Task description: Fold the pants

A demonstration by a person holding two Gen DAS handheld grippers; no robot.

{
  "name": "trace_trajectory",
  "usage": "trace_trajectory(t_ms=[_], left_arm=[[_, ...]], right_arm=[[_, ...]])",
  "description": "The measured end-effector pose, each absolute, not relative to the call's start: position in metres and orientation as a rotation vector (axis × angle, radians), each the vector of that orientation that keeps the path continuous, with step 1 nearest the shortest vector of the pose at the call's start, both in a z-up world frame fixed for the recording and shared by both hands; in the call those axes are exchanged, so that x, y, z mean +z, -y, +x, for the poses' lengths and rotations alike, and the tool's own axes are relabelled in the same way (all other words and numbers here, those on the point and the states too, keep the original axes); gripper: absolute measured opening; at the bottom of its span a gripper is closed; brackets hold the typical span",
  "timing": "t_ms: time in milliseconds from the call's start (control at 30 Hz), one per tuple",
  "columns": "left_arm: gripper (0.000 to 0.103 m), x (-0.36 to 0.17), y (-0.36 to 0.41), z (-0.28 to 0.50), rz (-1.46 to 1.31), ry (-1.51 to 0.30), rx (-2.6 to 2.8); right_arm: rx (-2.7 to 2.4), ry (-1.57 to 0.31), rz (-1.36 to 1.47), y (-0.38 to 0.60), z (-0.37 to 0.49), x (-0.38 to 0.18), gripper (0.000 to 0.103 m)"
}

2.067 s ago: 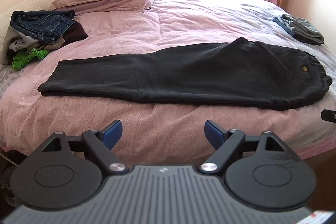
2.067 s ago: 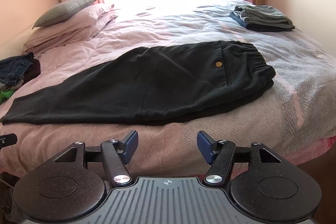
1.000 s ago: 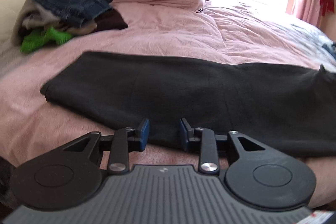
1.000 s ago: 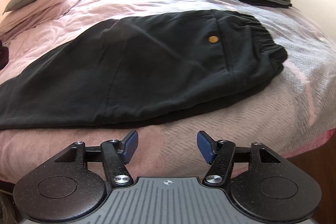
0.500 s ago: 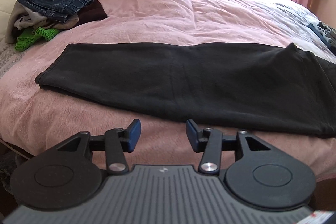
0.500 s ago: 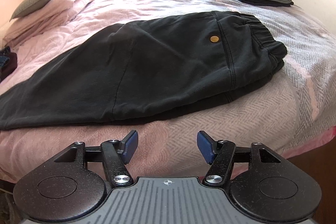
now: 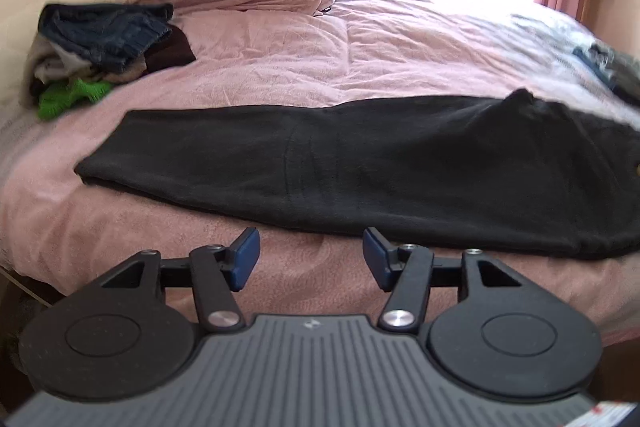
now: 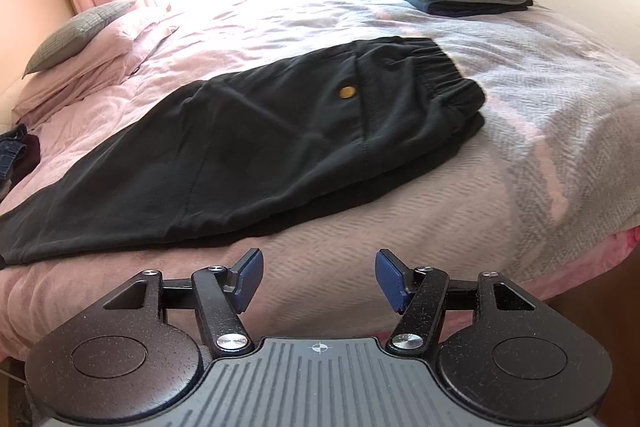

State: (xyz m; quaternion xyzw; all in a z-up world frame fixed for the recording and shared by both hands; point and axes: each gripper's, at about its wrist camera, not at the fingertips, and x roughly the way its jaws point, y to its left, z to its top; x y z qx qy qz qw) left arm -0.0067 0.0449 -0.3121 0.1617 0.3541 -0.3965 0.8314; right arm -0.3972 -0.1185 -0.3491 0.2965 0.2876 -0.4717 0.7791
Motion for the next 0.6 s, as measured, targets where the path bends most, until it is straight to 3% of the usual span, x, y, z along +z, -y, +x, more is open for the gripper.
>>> trace_trajectory(t_ms=[400, 600], left_arm=[[0.049, -0.391, -0.123, 0.155, -0.524, -1.016, -0.72], [0.038, -0.424, -0.144, 0.198, -0.772, -1.019, -0.685]], right_arm=[[-1.147, -0.64, 0.682, 0.132, -0.403, -0.354, 0.059], [-1.129, -0.691, 0.628, 0.134, -0.365, -0.355, 0.059]])
